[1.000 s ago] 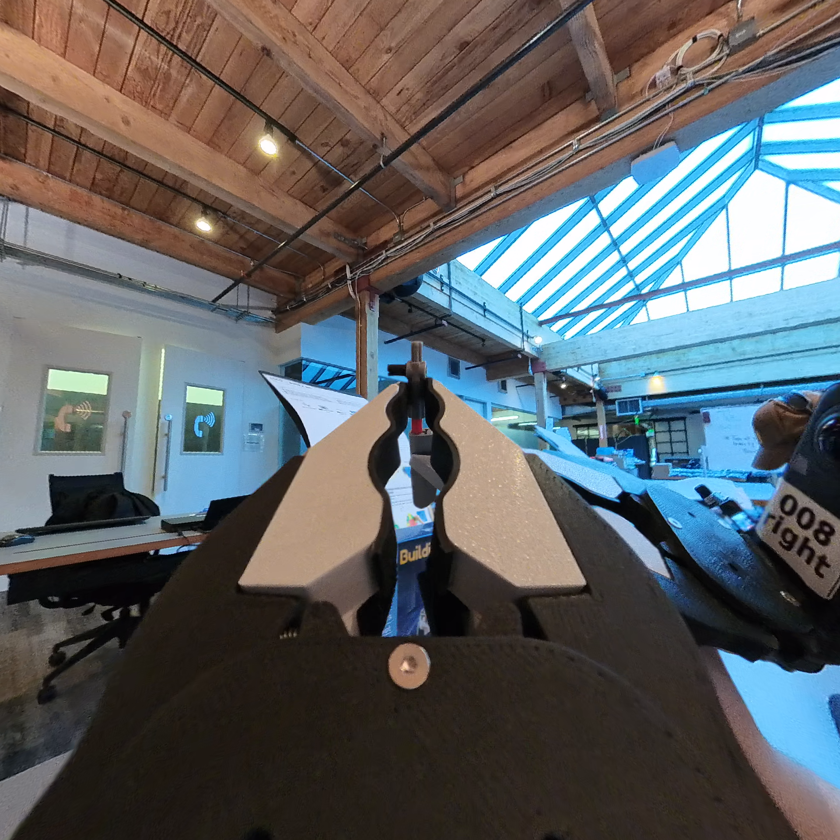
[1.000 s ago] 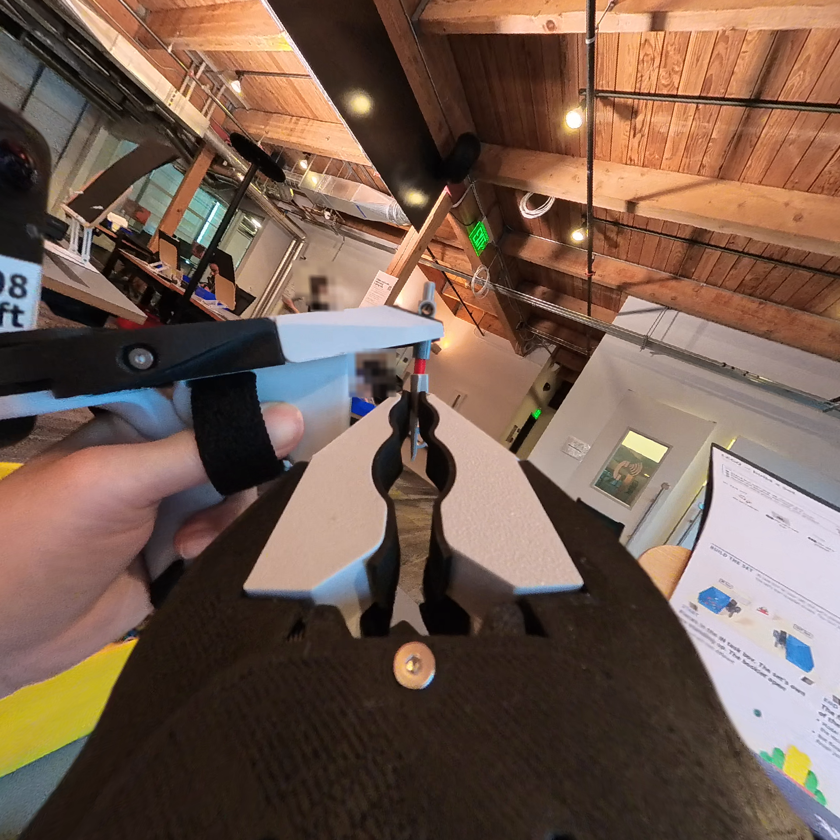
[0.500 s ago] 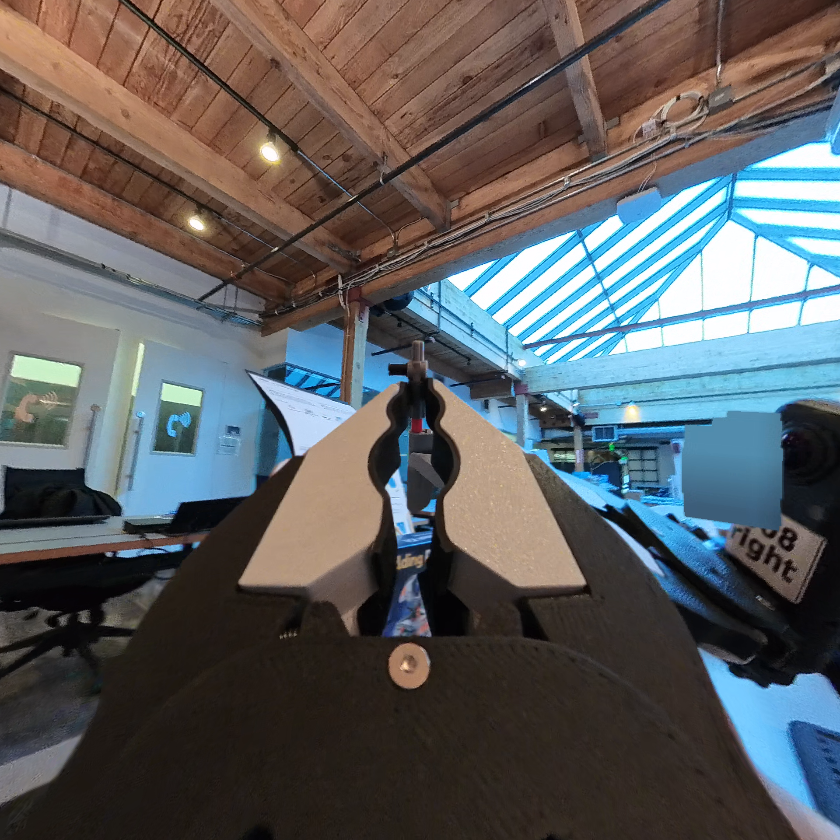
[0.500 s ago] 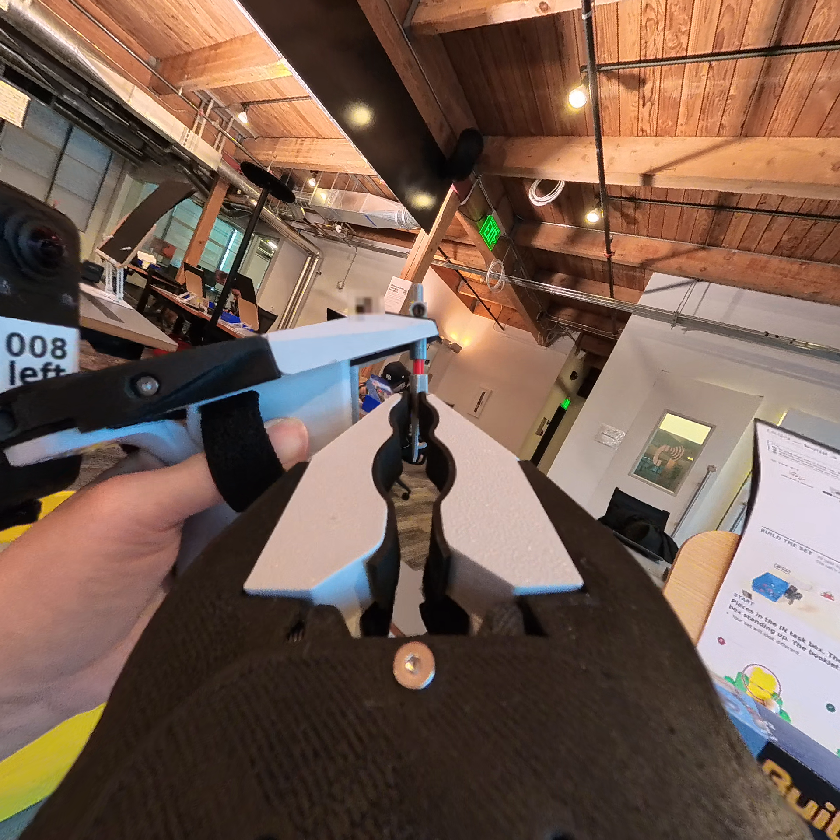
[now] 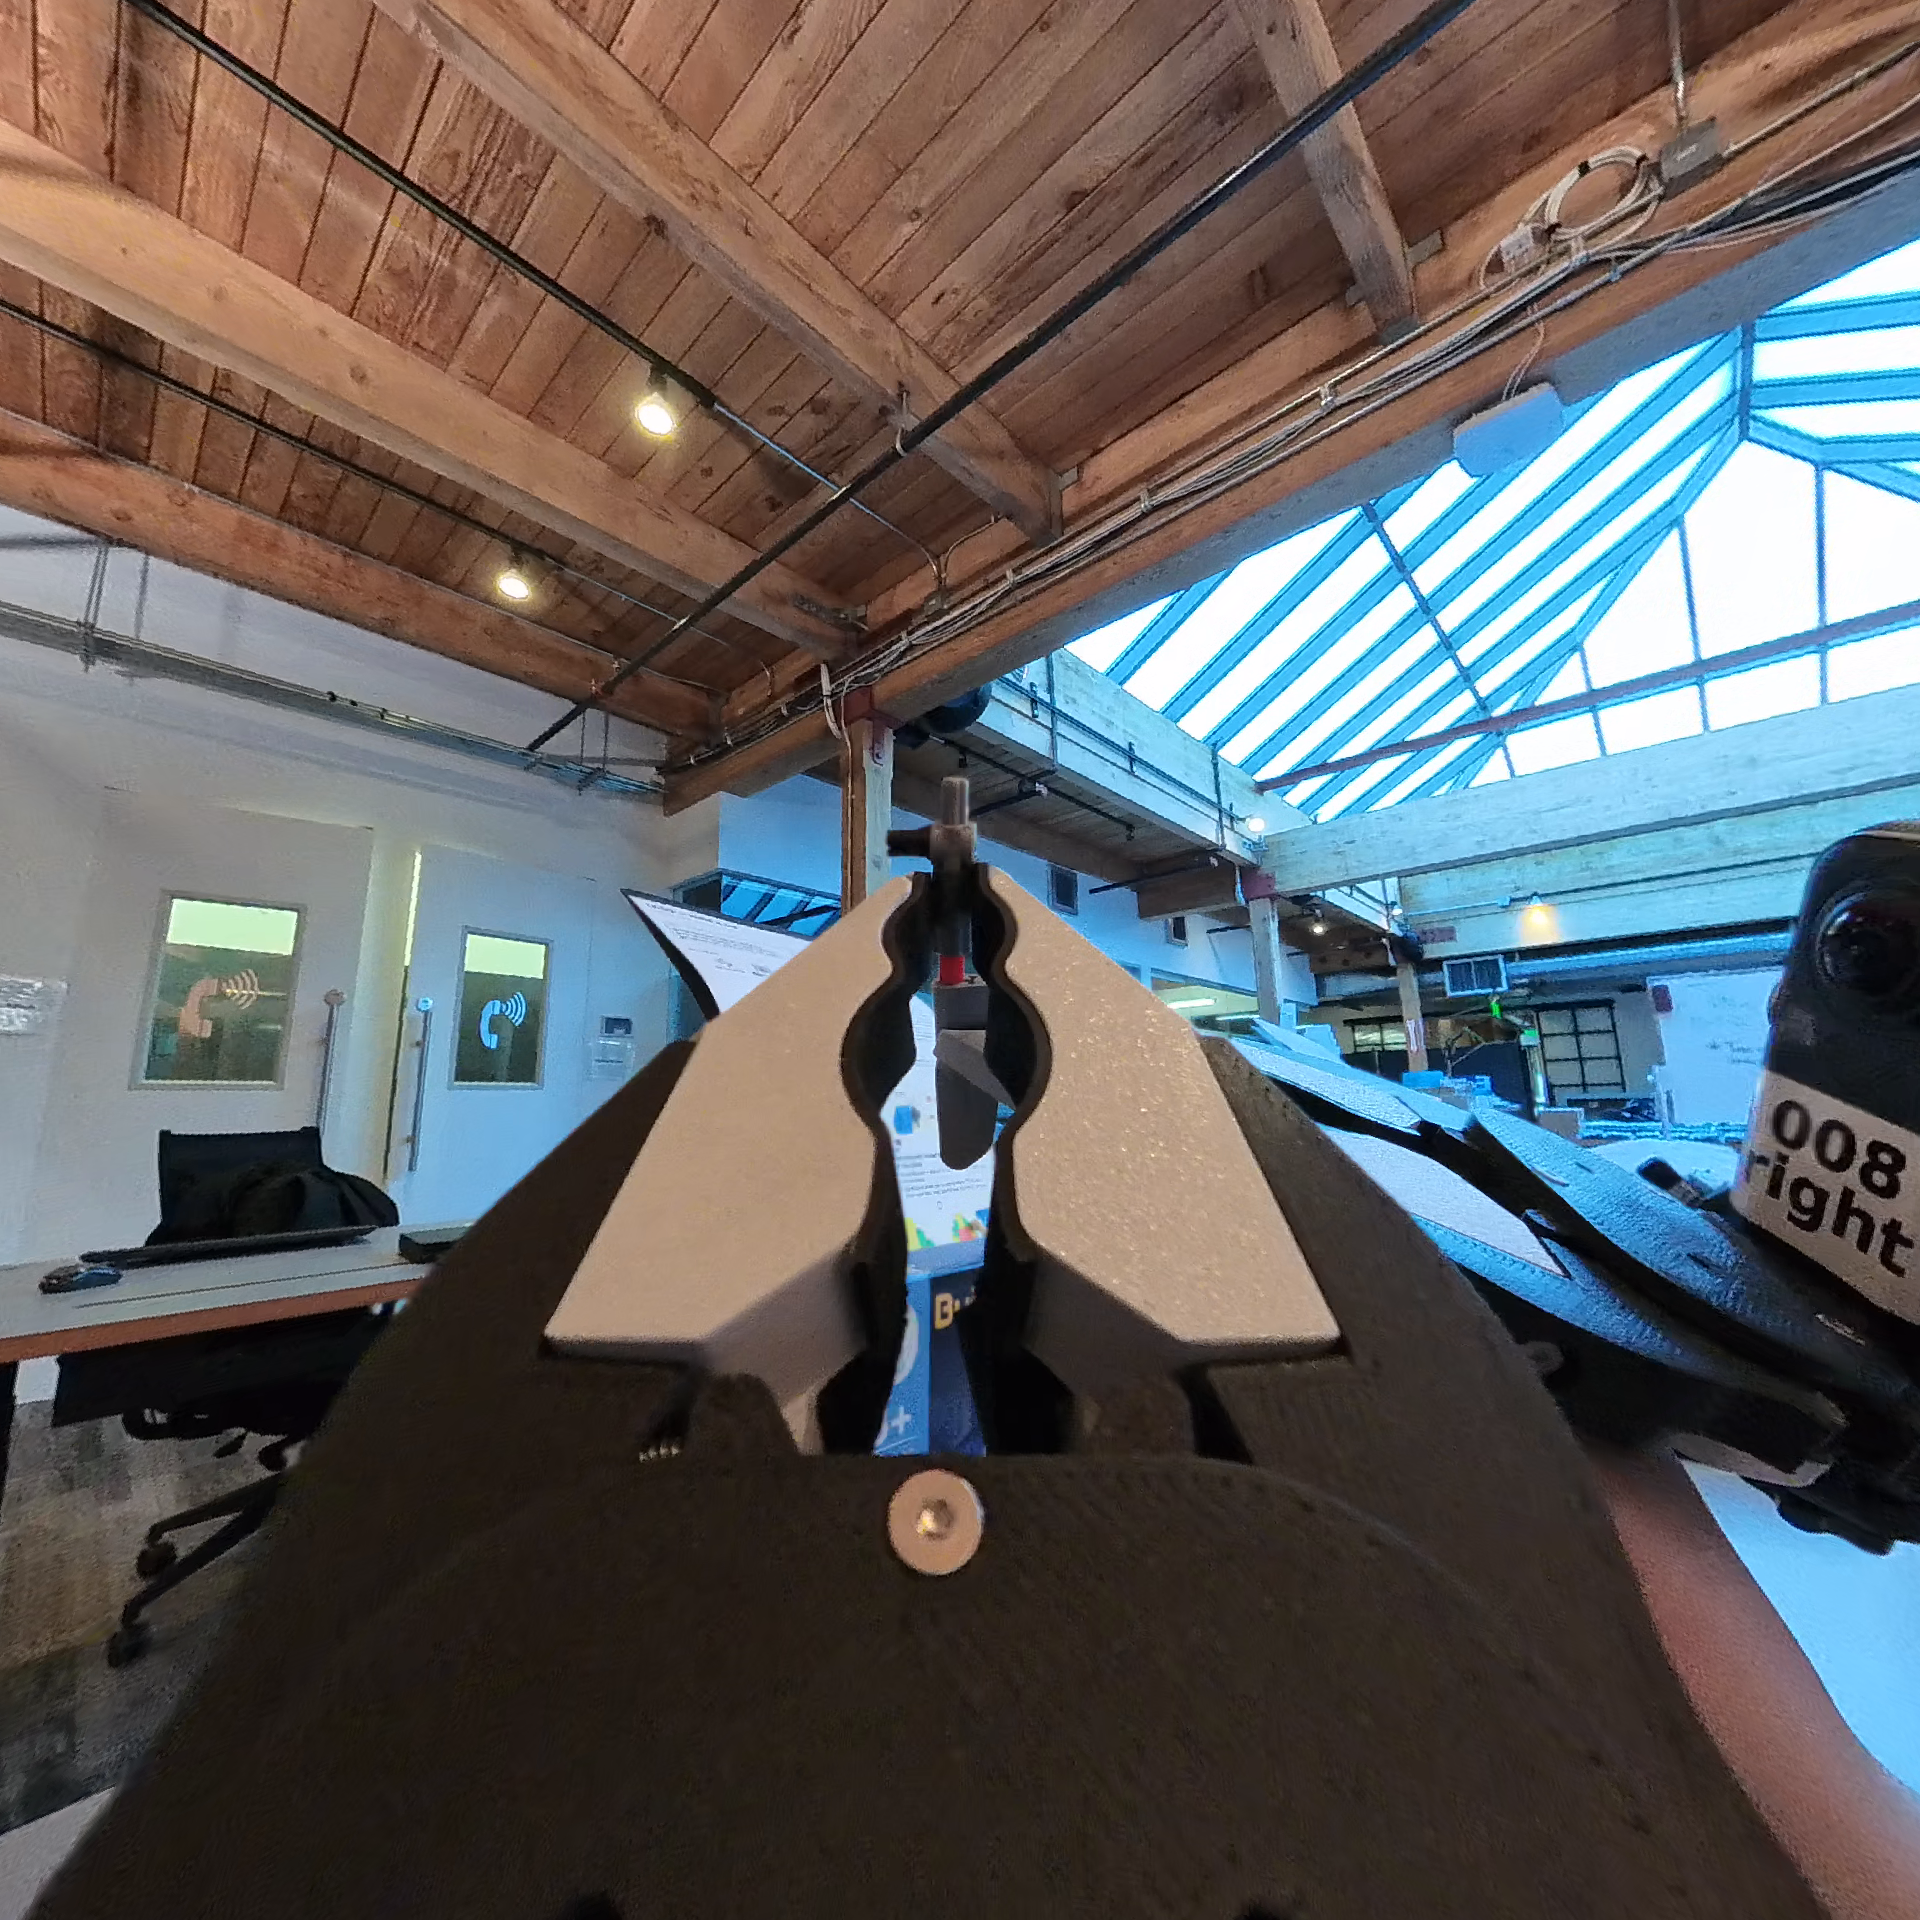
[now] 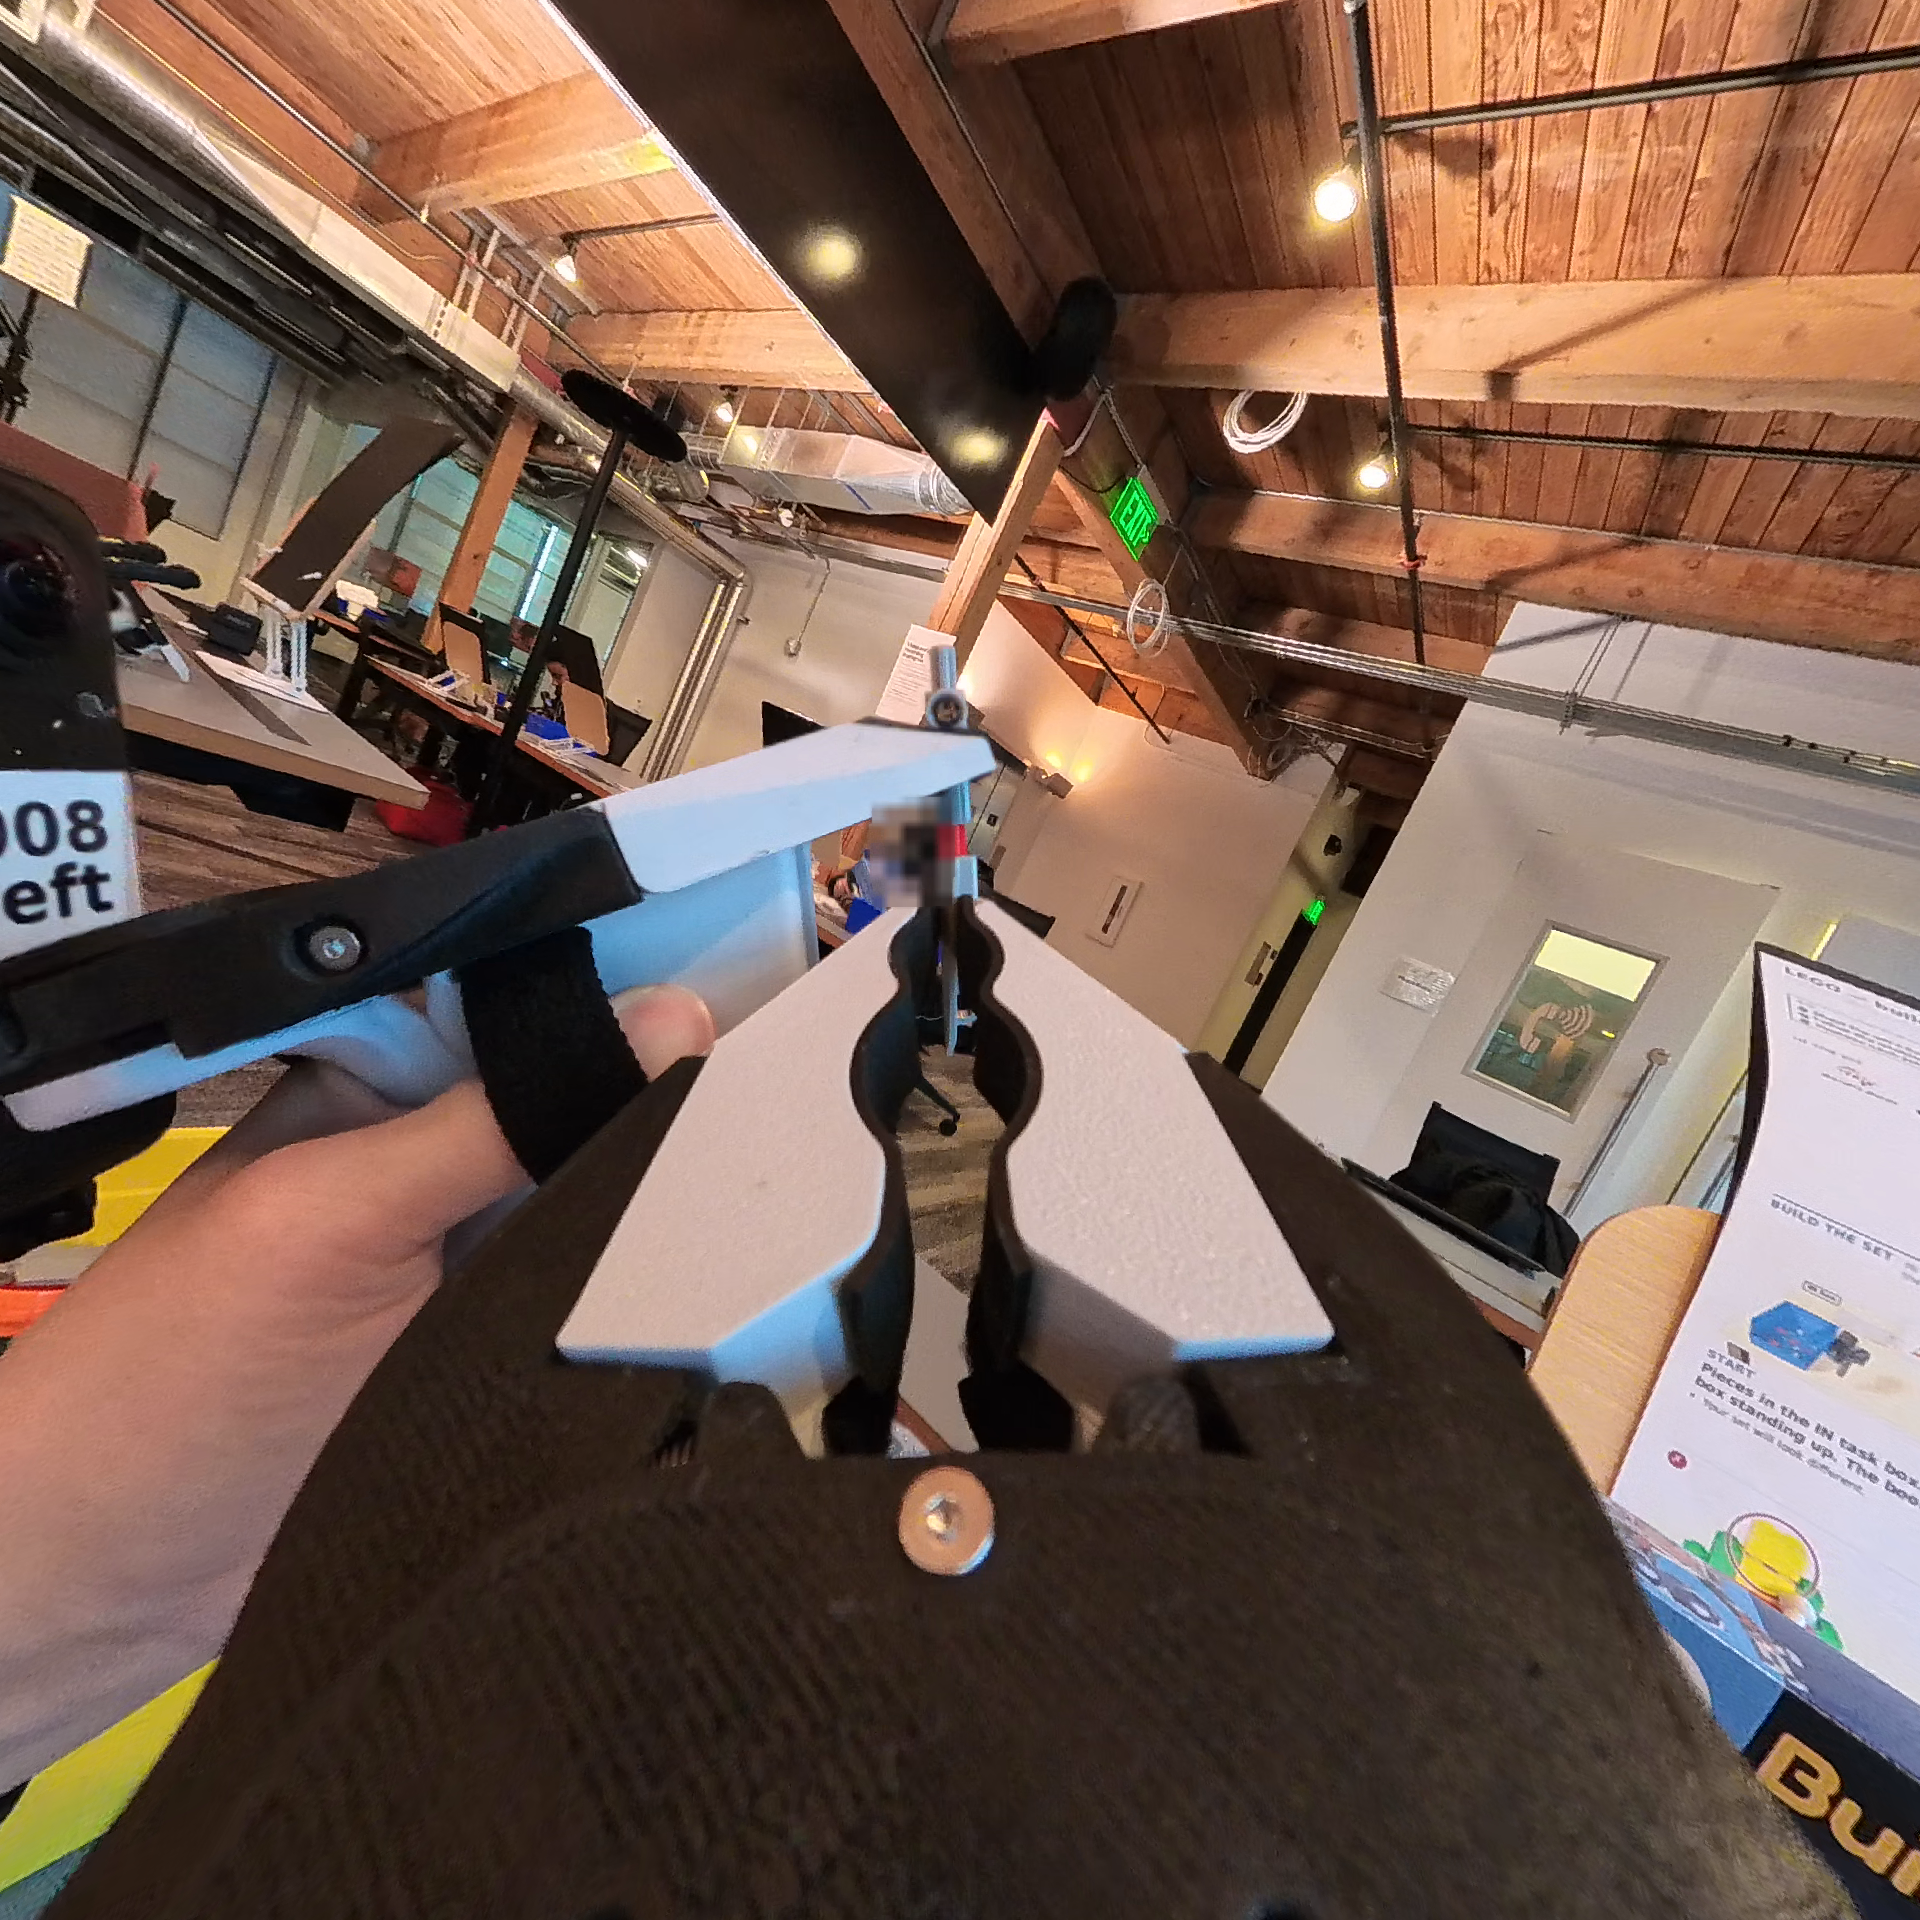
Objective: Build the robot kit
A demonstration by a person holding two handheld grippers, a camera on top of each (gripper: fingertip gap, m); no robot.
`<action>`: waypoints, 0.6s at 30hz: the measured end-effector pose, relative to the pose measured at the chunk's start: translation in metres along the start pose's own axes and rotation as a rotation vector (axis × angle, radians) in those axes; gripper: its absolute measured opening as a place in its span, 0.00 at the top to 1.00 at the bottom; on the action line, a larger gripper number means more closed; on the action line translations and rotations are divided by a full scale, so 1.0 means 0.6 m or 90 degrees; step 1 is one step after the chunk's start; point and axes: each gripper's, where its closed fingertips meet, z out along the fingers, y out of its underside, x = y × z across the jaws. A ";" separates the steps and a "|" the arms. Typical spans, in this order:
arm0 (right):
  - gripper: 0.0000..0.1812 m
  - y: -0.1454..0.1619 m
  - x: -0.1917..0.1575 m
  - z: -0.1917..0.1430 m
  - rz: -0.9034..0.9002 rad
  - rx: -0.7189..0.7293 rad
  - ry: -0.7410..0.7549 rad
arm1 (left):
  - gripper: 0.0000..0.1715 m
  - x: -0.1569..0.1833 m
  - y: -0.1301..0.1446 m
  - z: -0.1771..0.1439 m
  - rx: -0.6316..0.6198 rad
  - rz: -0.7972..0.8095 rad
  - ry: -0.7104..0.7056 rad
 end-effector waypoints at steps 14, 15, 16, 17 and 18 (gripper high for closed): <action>1.00 0.003 0.002 0.000 -0.001 -0.004 0.003 | 0.97 -0.003 0.005 0.001 0.004 -0.058 0.008; 1.00 0.003 0.003 0.000 -0.002 -0.004 0.003 | 0.97 -0.002 0.005 0.001 0.003 -0.050 0.006; 1.00 0.003 0.003 -0.001 -0.002 -0.003 0.003 | 0.97 -0.002 0.005 0.001 0.001 -0.047 0.007; 1.00 0.002 0.003 -0.001 -0.005 -0.002 0.002 | 0.97 -0.002 0.005 0.001 0.000 -0.050 0.009; 1.00 0.002 0.003 -0.001 -0.009 0.000 0.000 | 0.97 -0.002 0.005 0.001 -0.001 -0.058 0.011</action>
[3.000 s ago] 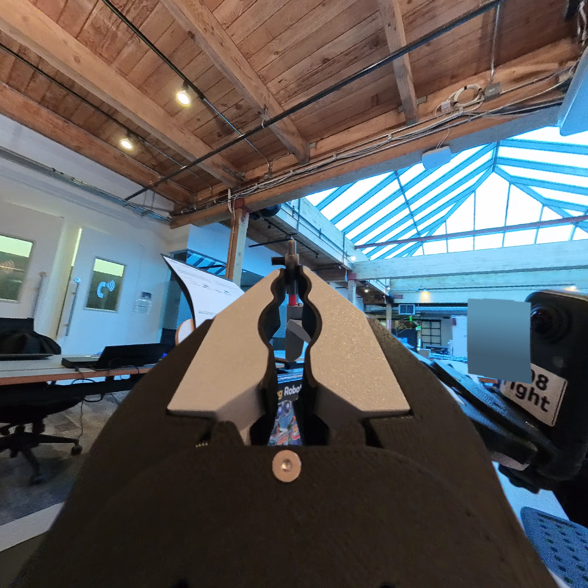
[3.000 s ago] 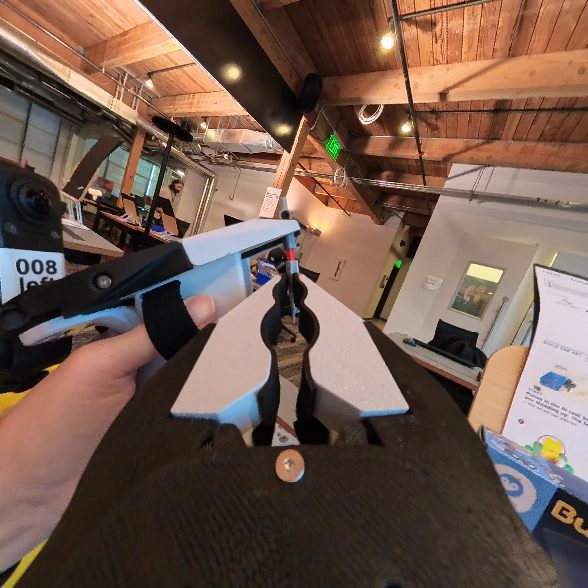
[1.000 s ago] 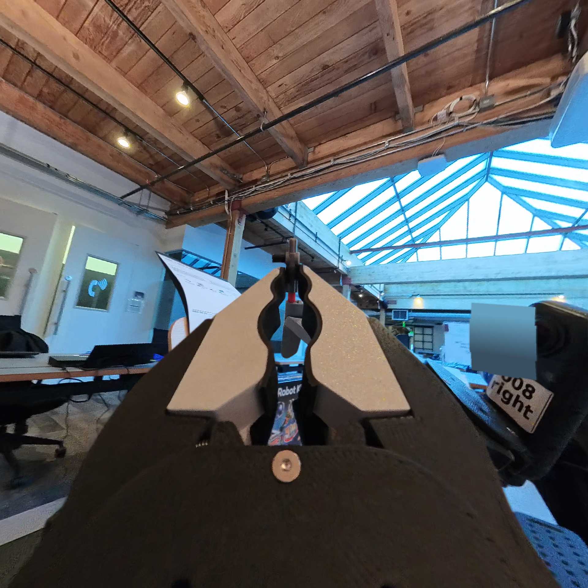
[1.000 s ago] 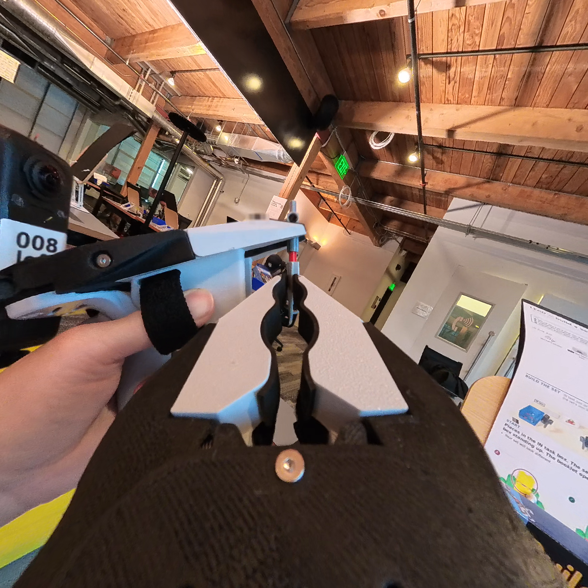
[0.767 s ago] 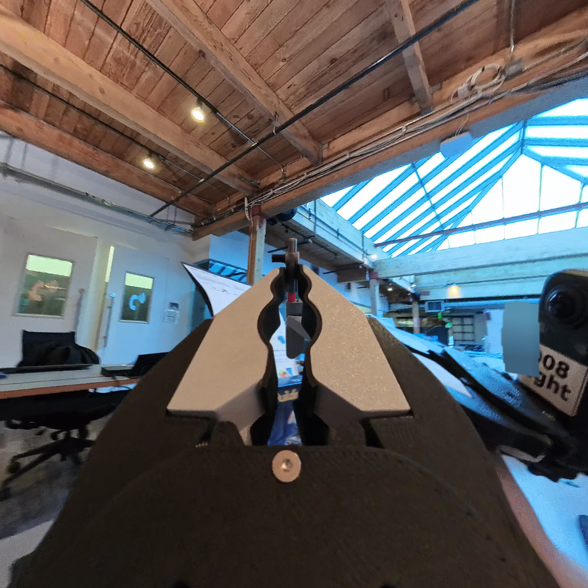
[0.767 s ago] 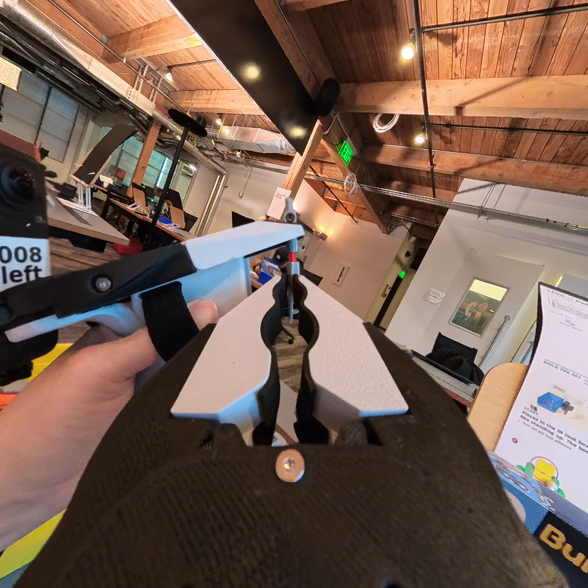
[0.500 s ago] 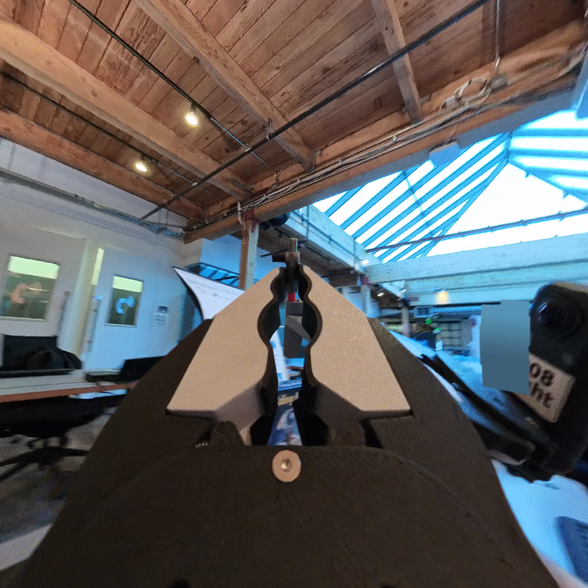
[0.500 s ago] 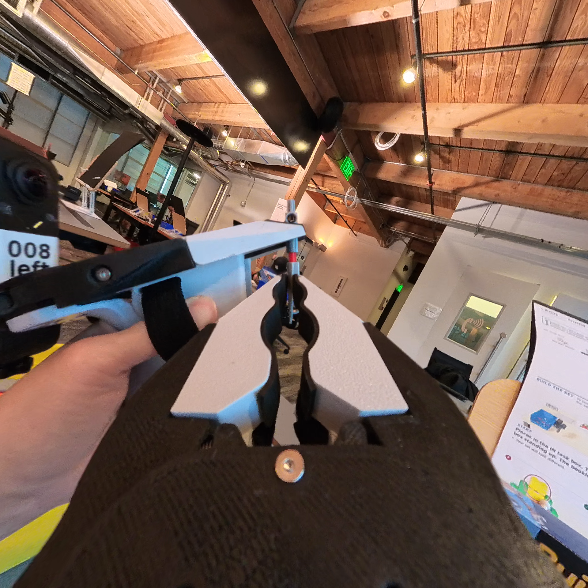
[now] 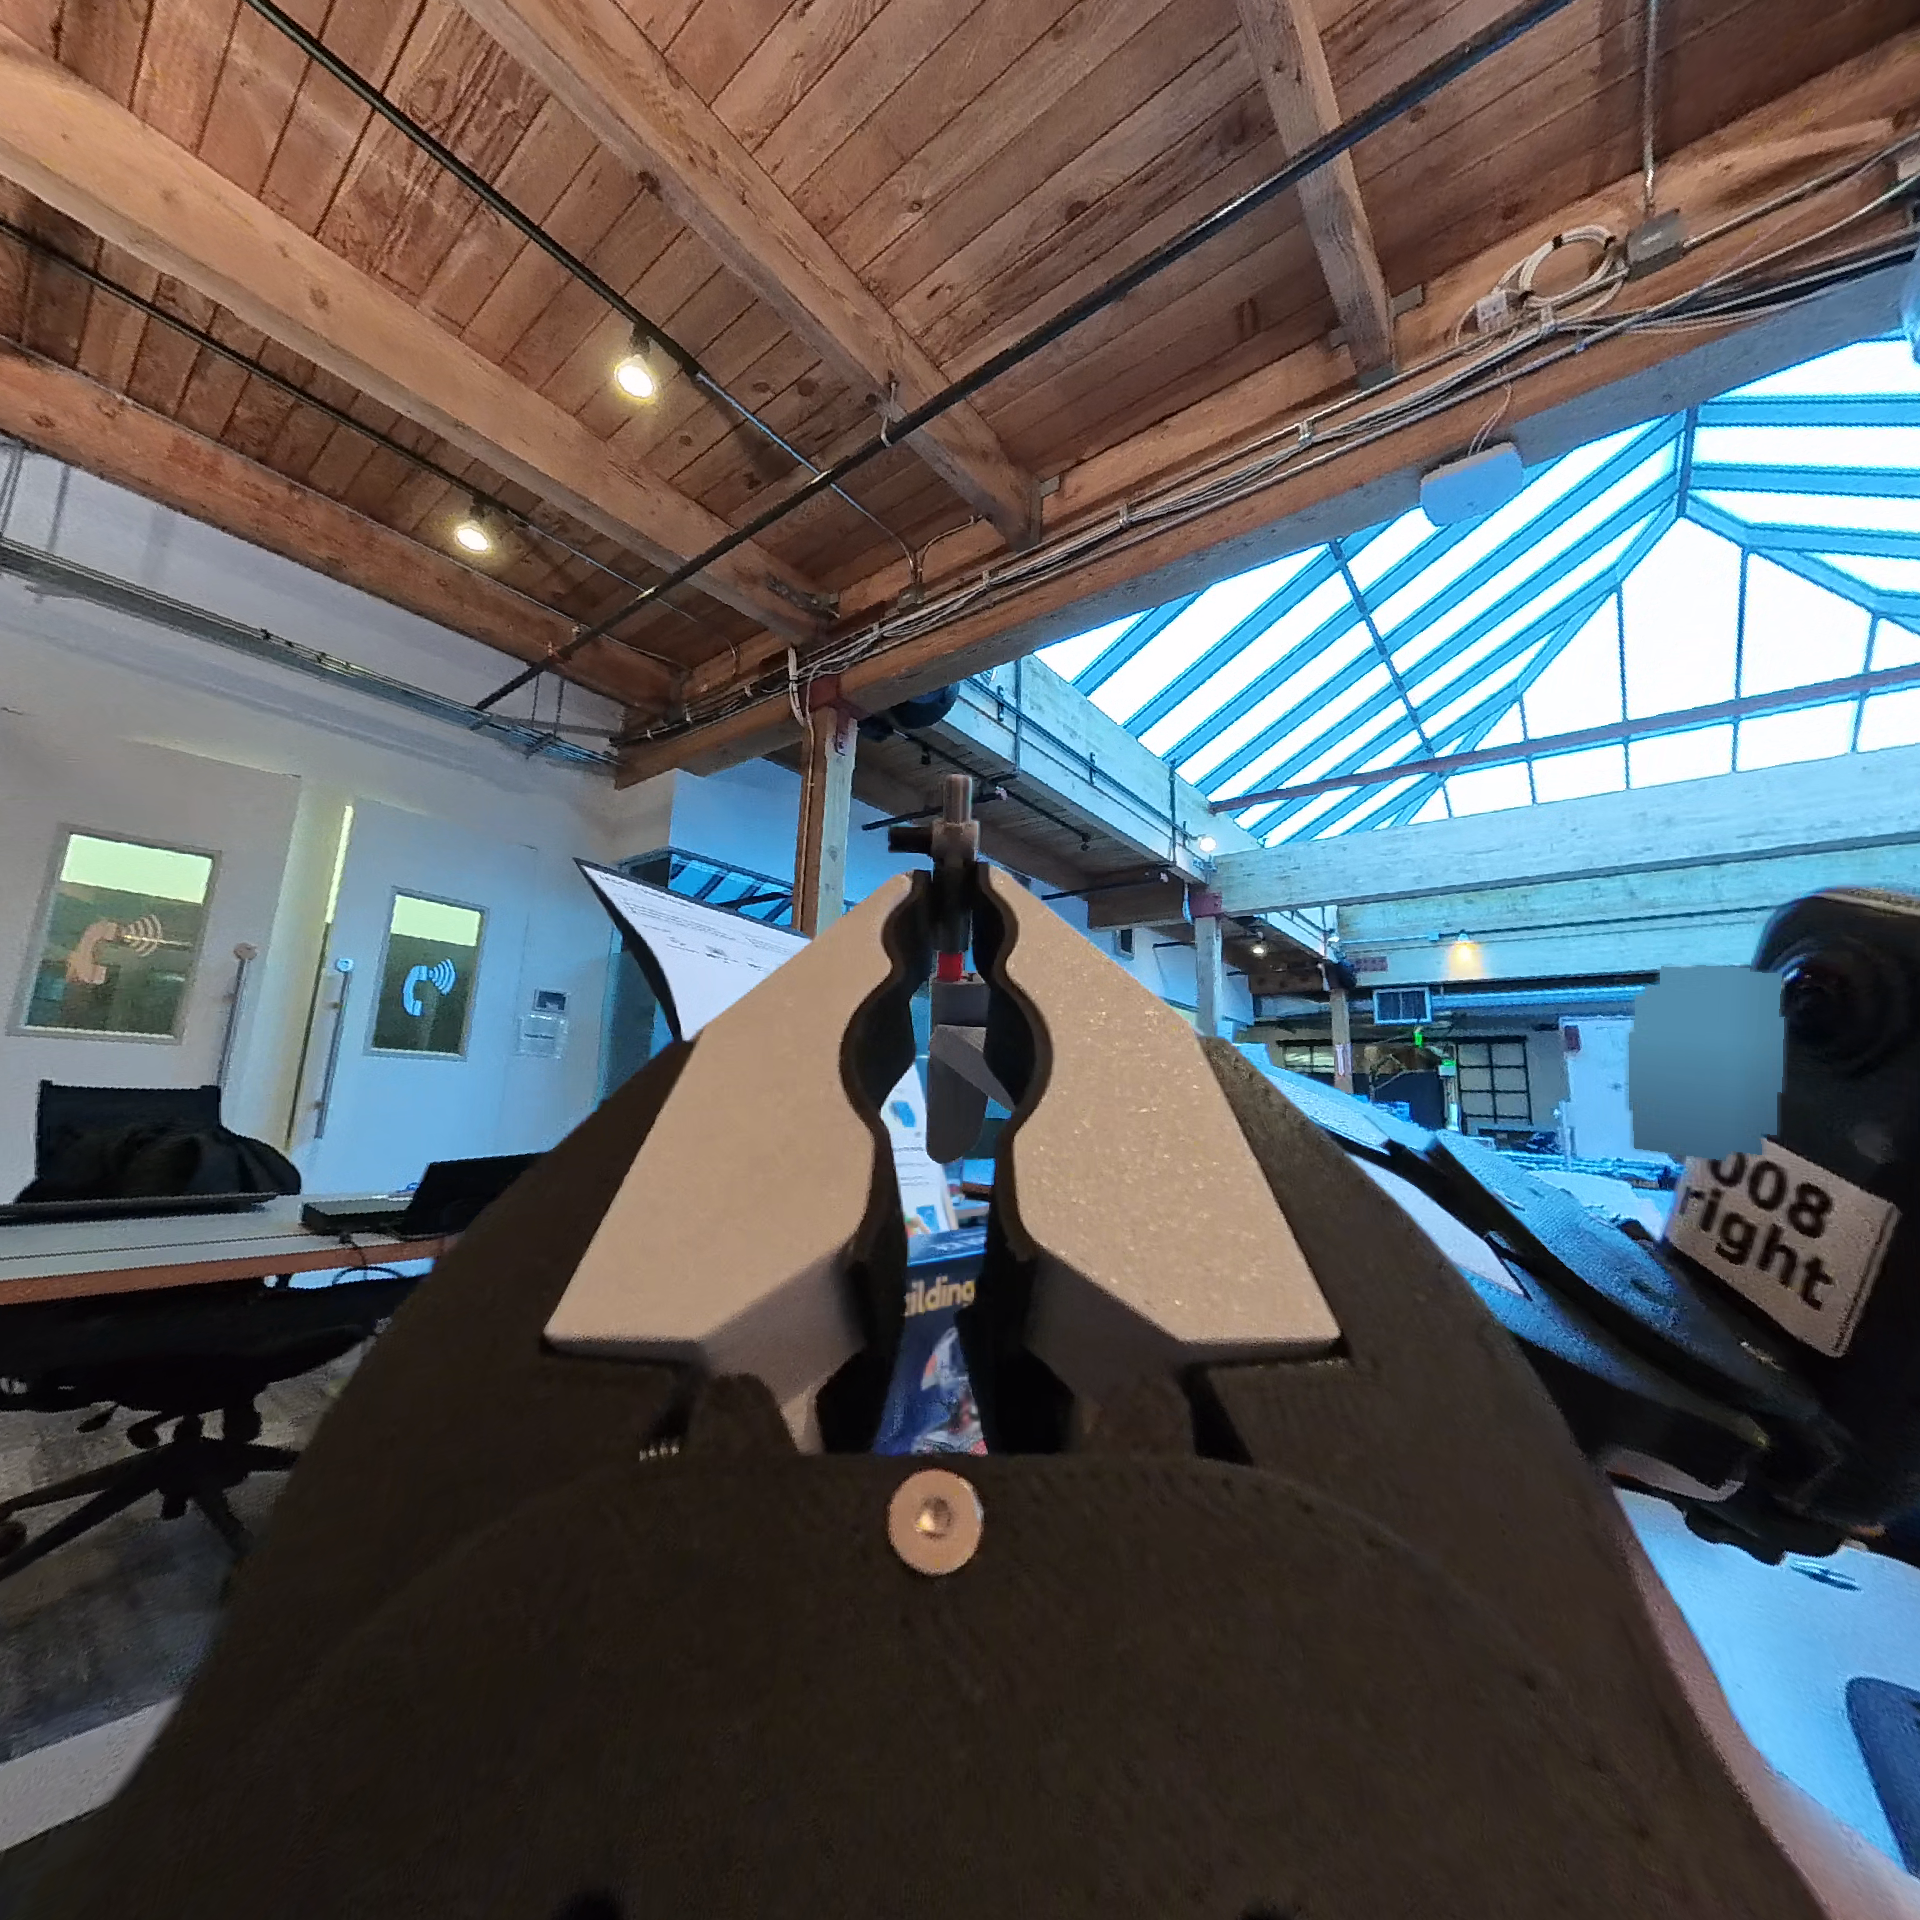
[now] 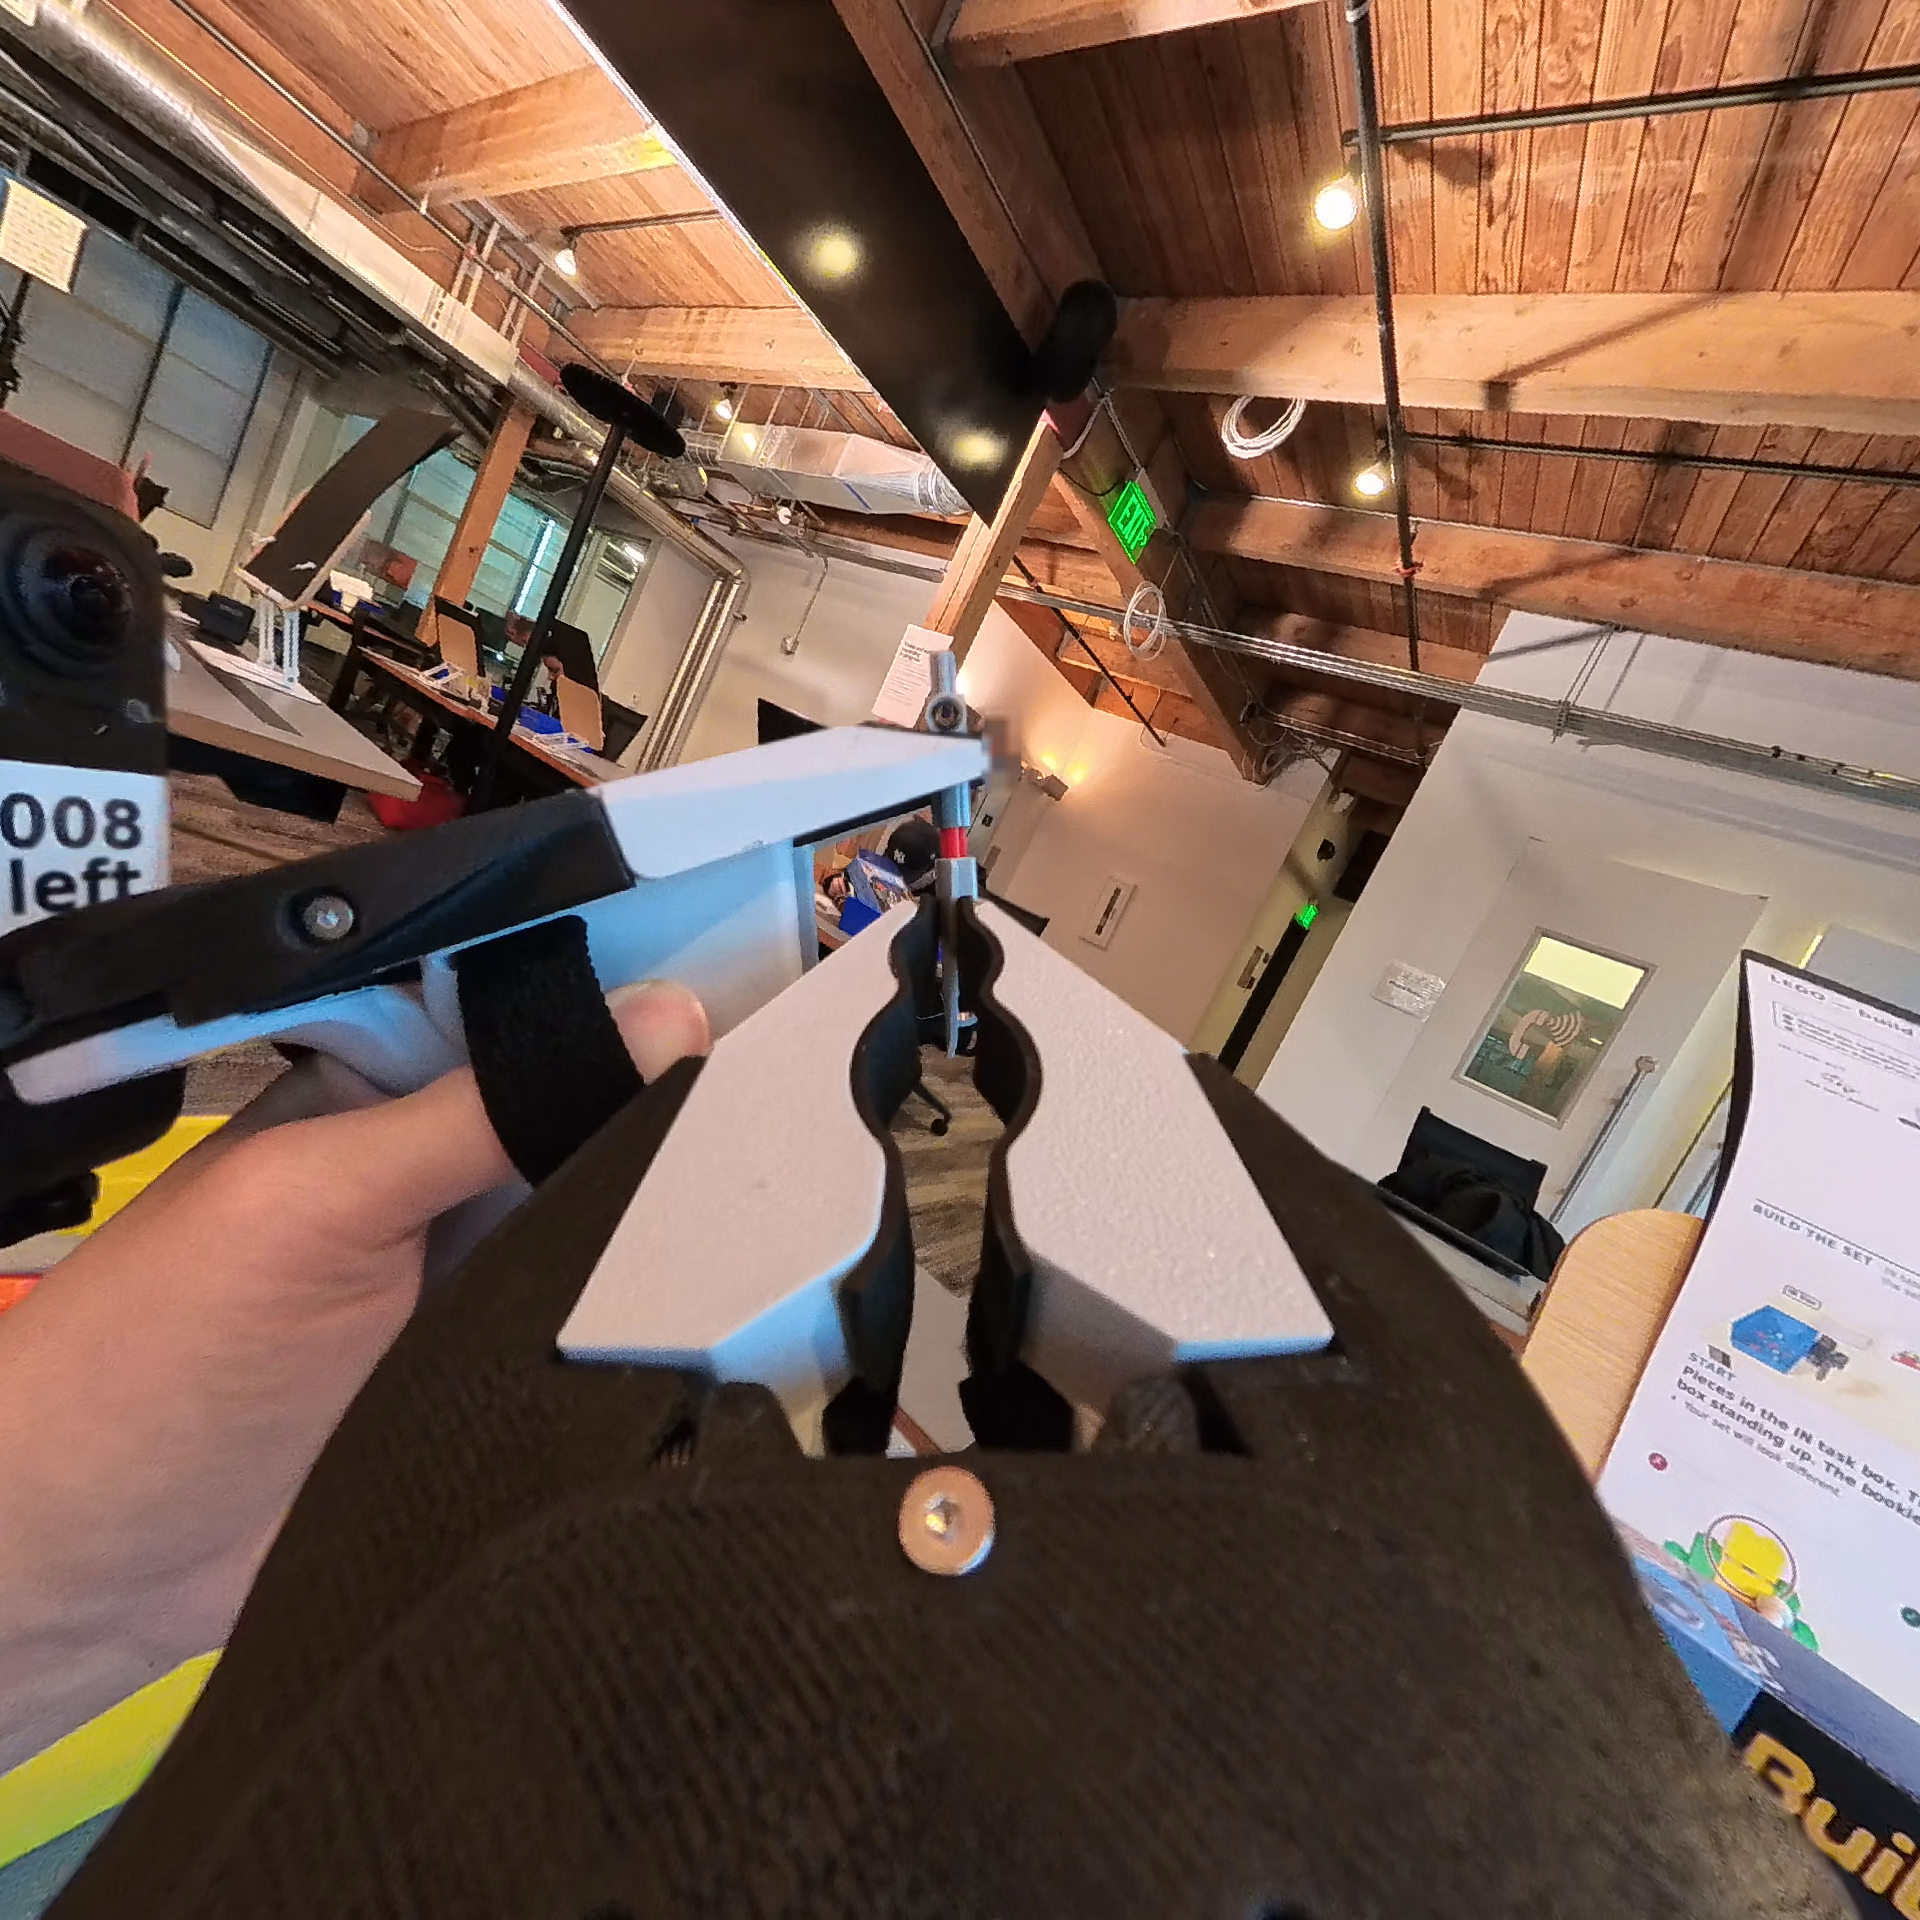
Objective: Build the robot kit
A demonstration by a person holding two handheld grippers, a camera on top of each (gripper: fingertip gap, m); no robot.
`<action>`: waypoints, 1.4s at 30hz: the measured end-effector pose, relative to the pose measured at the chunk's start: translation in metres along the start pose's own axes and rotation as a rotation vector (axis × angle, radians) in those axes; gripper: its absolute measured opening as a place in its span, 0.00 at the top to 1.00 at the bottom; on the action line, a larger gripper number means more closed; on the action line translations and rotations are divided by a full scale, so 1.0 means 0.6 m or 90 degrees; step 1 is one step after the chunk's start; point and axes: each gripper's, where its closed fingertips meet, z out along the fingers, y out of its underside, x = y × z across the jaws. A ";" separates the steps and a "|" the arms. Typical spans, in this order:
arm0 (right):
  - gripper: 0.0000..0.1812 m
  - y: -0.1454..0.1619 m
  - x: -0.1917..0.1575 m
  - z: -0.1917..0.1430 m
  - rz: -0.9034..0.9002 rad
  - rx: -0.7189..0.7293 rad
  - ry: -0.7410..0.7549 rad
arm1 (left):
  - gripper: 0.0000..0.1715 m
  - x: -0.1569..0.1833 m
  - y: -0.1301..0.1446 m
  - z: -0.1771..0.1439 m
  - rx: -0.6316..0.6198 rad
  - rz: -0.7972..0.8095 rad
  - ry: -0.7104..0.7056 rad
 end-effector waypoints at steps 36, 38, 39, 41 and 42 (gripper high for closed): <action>1.00 0.002 0.009 -0.003 -0.053 0.011 0.001 | 0.96 0.003 0.010 0.007 -0.029 -0.059 0.026; 1.00 0.005 0.009 -0.002 -0.062 -0.001 0.004 | 0.96 0.000 0.013 0.006 -0.034 -0.036 0.020; 1.00 0.005 0.009 -0.002 -0.061 -0.005 0.004 | 0.96 0.000 0.014 0.006 -0.036 -0.022 0.015; 1.00 0.004 0.009 -0.002 -0.051 -0.008 0.005 | 0.96 0.000 0.013 0.005 -0.037 -0.002 0.010; 1.00 0.003 0.008 -0.002 -0.048 -0.008 0.004 | 0.96 0.001 0.012 0.005 -0.037 0.008 0.008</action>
